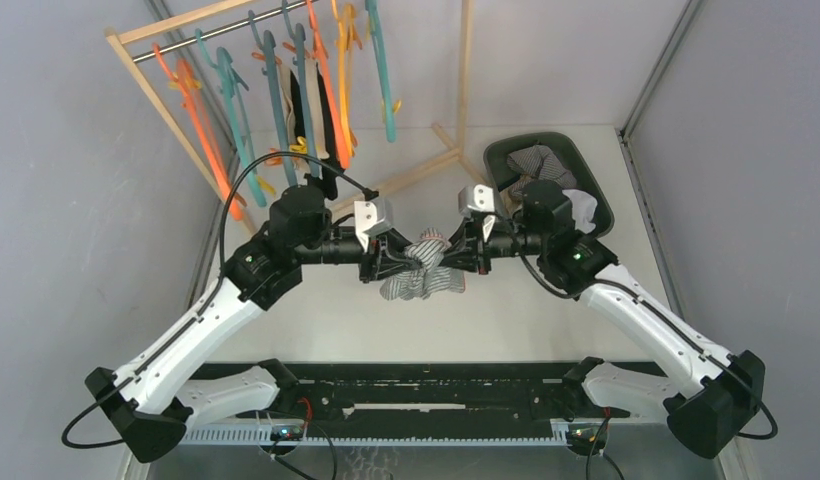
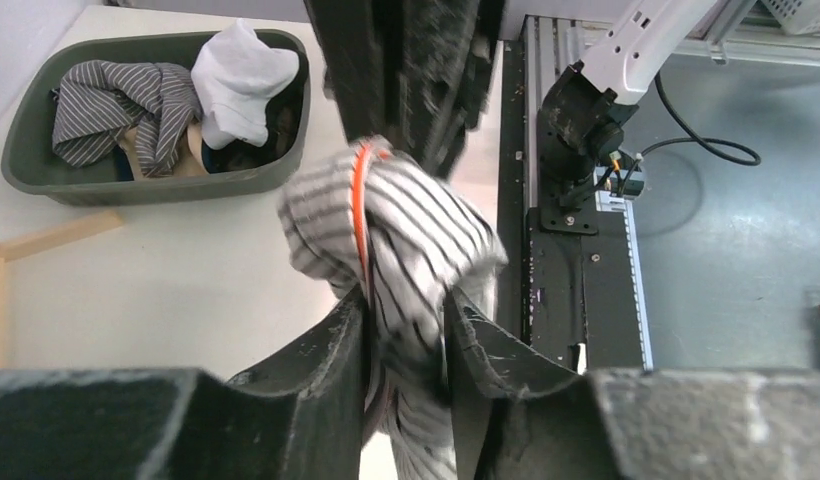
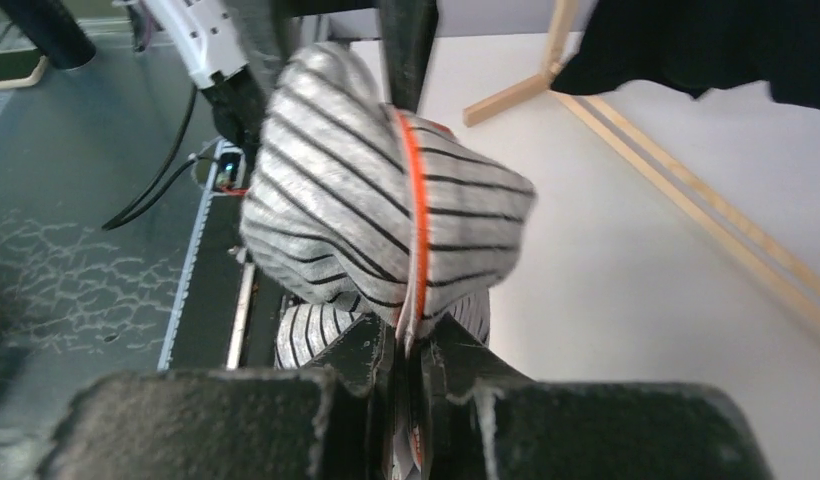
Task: Remove the underwear clipped to the hanger
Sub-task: Place the underwear in the bin.
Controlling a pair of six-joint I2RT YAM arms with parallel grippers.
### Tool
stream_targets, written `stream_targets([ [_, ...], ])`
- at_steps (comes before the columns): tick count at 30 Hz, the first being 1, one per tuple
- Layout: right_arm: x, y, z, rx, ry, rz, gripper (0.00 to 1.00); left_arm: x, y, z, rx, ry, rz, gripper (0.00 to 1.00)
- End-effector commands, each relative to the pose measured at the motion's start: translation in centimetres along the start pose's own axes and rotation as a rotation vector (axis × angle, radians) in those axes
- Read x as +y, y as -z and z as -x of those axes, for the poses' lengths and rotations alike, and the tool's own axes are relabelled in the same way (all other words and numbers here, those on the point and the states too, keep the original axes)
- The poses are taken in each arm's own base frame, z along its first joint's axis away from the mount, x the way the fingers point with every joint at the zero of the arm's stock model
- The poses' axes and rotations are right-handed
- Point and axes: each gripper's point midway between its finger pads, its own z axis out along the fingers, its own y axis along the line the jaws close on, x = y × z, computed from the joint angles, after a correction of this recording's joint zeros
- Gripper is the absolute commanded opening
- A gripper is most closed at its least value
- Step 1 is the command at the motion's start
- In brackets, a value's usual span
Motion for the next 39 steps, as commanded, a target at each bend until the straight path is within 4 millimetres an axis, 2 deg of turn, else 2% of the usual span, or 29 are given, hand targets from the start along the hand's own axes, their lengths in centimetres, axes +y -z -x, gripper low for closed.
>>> stream_targets([
  [1,-1.0,2.4,2.8,-0.11,0.041,-0.072,0.0,-1.4,1.4,1.5,-0.076,-0.074,-0.013,0.45],
  [5,-3.4,5.4,1.5,-0.122,0.042,-0.24,0.0,-0.8,3.7,2.4,-0.124,-0.107,0.059,0.84],
  [8,-5.6,8.0,1.0,-0.115,0.046,-0.4,0.0,0.0,5.7,2.9,-0.162,-0.122,0.15,0.99],
  [12,-9.6,12.4,1.1,-0.123,0.041,-0.661,0.0,0.2,8.3,3.8,-0.18,-0.169,0.259,1.0],
  [17,-15.5,18.0,1.0,-0.107,0.003,-0.992,0.0,0.6,11.4,4.1,-0.117,-0.25,0.399,1.0],
  [21,-19.9,20.8,0.2,-0.087,-0.06,-1.136,0.0,0.8,13.7,3.8,-0.072,-0.299,0.505,1.0],
  [25,-24.7,22.1,-0.5,-0.063,-0.099,-1.225,0.0,0.1,14.9,3.4,-0.067,-0.33,0.531,1.0],
  [29,-29.8,22.4,-1.0,-0.034,-0.148,-1.265,0.0,-0.4,15.6,3.1,-0.067,-0.358,0.542,1.0],
  [31,-32.0,22.5,-1.9,-0.006,-0.166,-1.285,0.0,-0.5,15.9,3.0,-0.067,-0.363,0.552,1.0],
  [35,-35.9,22.7,-5.5,0.092,-0.206,-1.325,0.0,-0.8,16.3,3.0,-0.065,-0.377,0.555,1.0],
  [39,-37.8,22.3,-10.8,0.184,-0.293,-1.321,0.0,-1.3,16.8,3.5,-0.08,-0.389,0.566,1.0],
])
